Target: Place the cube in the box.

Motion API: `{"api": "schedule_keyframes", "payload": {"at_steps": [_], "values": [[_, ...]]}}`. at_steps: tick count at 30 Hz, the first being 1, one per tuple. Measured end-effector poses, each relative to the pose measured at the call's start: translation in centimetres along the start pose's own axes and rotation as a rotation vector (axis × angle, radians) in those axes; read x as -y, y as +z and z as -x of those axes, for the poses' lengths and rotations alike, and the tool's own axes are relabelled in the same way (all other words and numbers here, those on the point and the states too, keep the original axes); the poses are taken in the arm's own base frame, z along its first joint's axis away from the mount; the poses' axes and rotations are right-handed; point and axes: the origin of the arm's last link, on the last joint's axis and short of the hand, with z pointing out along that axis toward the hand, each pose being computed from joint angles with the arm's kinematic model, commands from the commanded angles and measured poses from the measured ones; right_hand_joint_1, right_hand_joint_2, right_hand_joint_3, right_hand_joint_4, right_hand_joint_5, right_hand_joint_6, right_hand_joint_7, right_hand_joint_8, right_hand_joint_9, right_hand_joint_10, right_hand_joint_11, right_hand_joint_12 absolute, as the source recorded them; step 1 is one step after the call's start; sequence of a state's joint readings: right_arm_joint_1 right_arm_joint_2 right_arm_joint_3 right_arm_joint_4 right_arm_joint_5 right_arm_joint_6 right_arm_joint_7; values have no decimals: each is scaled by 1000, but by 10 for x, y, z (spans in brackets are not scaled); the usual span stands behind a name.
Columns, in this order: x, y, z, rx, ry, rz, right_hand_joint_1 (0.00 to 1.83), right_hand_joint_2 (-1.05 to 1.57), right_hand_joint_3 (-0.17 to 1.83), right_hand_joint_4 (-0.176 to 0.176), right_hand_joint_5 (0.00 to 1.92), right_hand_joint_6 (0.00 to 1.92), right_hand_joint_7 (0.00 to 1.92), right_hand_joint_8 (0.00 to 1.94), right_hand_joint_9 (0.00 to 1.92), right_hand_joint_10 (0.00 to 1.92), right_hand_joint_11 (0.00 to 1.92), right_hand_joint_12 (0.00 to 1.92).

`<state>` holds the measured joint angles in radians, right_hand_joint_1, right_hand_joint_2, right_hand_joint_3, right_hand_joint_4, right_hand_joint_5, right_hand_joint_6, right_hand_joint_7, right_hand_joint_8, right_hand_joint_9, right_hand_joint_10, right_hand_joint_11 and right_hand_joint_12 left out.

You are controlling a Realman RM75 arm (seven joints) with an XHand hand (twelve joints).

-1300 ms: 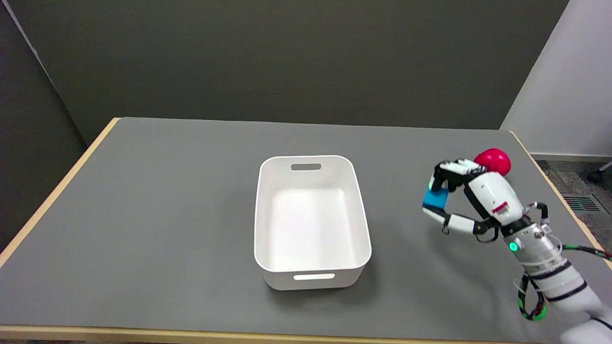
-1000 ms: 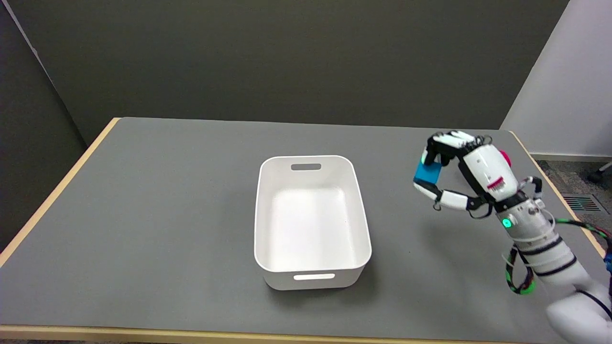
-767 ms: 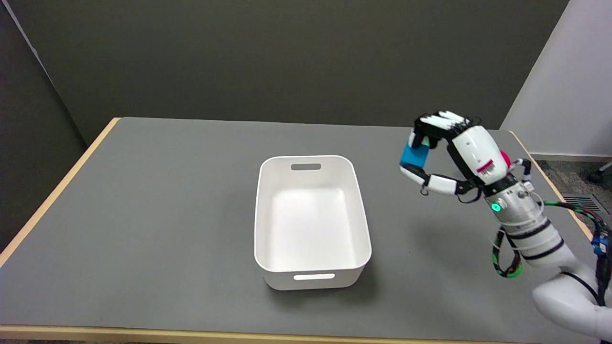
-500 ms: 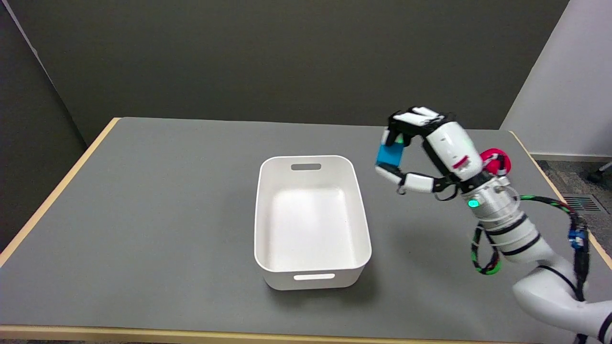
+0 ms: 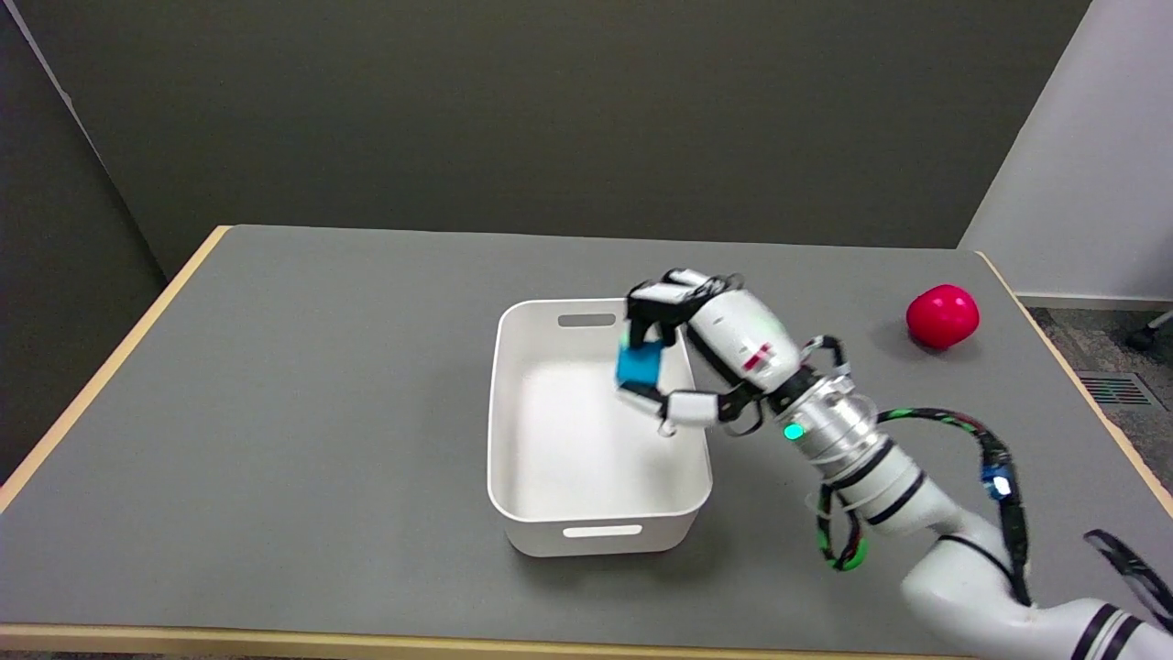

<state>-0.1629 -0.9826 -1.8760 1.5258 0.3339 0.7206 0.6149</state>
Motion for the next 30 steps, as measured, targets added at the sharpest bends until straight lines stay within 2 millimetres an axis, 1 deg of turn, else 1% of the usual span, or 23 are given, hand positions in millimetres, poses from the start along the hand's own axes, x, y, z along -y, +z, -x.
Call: {"api": "schedule_keyframes", "payload": {"at_steps": [1, 2, 3, 5, 7, 8, 9, 10, 12, 14, 15, 18, 19, 20, 22, 23, 24, 27, 29, 30], "values": [[2, 1, 2, 7, 2, -1, 1329, 1084, 389, -135, 598, 1458, 754, 1477, 699, 1771, 444, 1921], [7, 3, 9, 26, 10, -5, 1340, 948, 648, -141, 626, 1494, 792, 1497, 749, 1783, 427, 1921], [10, 4, 13, 36, 14, -7, 1326, 1092, 379, -135, 592, 1465, 750, 1485, 694, 1779, 425, 1921], [17, 6, 20, 57, 24, -13, 1304, 1204, 232, -139, 509, 1524, 686, 1551, 636, 1853, 338, 1921], [23, 8, 27, 75, 32, -19, 1136, 1229, 220, -87, 511, 1577, 714, 1614, 714, 1811, 254, 1921], [26, 8, 30, 84, 36, -21, 1013, 1058, 466, -75, 449, 1265, 644, 1350, 657, 1624, 227, 1877], [30, 9, 33, 92, 42, -25, 866, 775, 862, -72, 346, 746, 520, 906, 540, 1337, 206, 1806], [32, 9, 36, 98, 46, -27, 808, 722, 918, -65, 314, 618, 463, 766, 474, 1233, 204, 1709], [36, 10, 40, 111, 57, -29, 710, 704, 891, -46, 269, 501, 350, 573, 330, 1062, 198, 1457], [40, 10, 44, 121, 69, -29, 545, 650, 965, -20, 184, 442, 131, 349, 63, 719, 11, 1177], [41, 10, 45, 123, 74, -28, 526, 639, 967, -16, 162, 430, 99, 297, 27, 651, 4, 1138], [45, 11, 50, 133, 93, -23, 486, 591, 925, -5, 86, 406, 11, 103, -1, 312, -1, 999], [46, 11, 51, 135, 99, -21, 497, 601, 933, -5, 76, 401, 3, 84, -1, 255, -1, 973], [46, 11, 51, 137, 103, -20, 512, 614, 946, -5, 70, 396, -1, 75, 0, 214, -1, 952], [48, 11, 52, 140, 111, -16, 494, 651, 802, -1, 104, 315, -1, 12, -1, 188, -1, 959], [48, 11, 53, 140, 113, -15, 485, 635, 814, -1, 101, 320, -1, -1, -1, 175, -1, 957], [48, 11, 52, 139, 116, -14, 477, 599, 878, -1, 85, 353, -1, -1, -1, 162, -1, 950], [49, 11, 51, 132, 114, -11, 471, 624, 850, -6, 104, 353, 2, 59, -1, 238, -1, 959], [49, 10, 48, 121, 104, -10, 473, 582, 913, -4, 101, 412, 13, 101, -1, 298, -1, 966], [49, 10, 47, 115, 100, -10, 490, 584, 920, -7, 116, 425, 33, 131, -1, 367, -1, 981]]}}
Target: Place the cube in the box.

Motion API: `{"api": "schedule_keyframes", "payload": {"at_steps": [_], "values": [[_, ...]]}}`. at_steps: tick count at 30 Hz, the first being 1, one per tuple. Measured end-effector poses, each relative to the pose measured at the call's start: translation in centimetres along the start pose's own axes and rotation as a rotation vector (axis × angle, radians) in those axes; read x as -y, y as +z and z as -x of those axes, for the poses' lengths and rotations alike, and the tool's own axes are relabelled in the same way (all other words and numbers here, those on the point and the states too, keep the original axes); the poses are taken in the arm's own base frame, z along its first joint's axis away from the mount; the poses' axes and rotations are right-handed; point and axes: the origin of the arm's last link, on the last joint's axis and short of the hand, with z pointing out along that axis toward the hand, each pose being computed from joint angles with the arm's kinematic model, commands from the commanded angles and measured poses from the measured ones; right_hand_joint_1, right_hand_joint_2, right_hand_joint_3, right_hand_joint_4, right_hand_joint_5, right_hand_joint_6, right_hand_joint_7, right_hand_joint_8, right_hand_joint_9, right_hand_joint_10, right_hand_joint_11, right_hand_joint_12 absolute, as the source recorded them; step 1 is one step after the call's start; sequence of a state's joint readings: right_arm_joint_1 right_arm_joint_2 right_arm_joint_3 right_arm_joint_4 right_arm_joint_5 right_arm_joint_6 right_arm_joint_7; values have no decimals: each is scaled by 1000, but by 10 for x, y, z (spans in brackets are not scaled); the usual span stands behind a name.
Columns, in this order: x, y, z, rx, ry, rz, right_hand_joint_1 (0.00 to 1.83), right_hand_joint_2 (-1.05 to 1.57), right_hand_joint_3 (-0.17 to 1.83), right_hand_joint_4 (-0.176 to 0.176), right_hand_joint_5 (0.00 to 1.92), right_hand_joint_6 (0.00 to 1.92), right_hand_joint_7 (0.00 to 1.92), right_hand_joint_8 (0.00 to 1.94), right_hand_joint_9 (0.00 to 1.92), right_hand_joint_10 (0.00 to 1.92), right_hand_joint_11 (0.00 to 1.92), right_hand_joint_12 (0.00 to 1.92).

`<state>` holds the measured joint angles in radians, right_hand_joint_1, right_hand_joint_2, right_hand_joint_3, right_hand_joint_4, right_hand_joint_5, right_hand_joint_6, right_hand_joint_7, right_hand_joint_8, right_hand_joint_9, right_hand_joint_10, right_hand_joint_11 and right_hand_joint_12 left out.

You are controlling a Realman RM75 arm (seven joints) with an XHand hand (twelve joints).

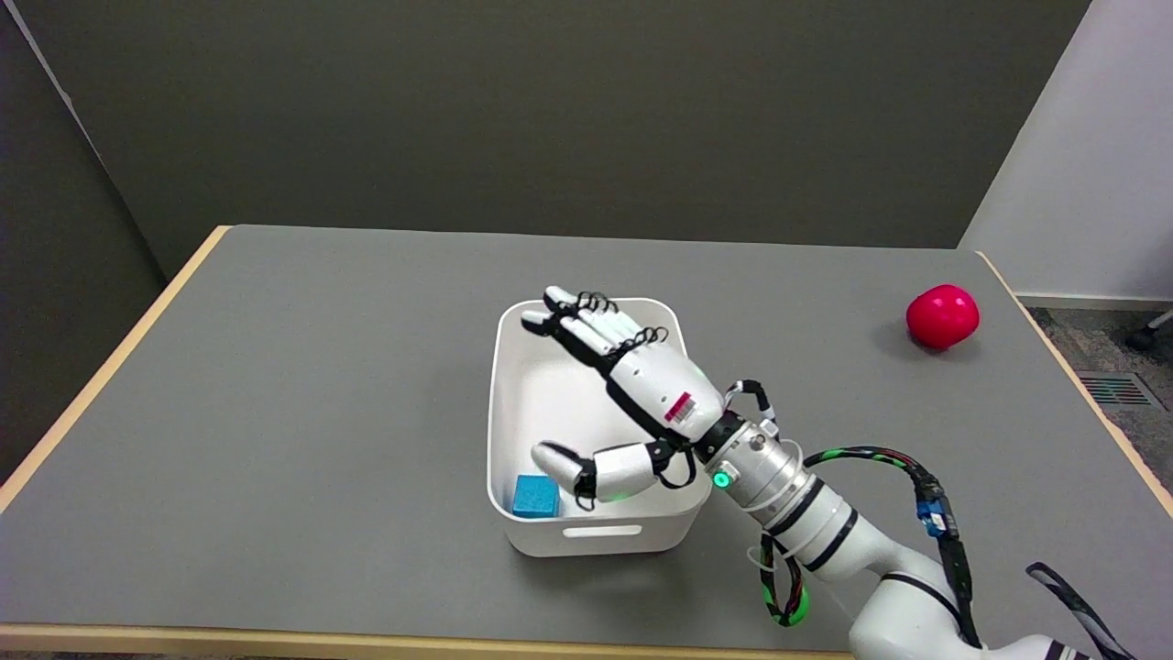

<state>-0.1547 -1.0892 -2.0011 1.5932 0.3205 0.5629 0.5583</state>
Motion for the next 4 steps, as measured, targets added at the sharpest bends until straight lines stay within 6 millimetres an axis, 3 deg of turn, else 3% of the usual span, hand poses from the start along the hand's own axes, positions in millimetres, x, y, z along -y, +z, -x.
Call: {"api": "schedule_keyframes", "payload": {"at_steps": [4], "values": [[0, -4, -9, -46, -29, -1, 519, 591, 937, -9, 147, 447, 64, 224, -1, 510, -1, 1024]]}}
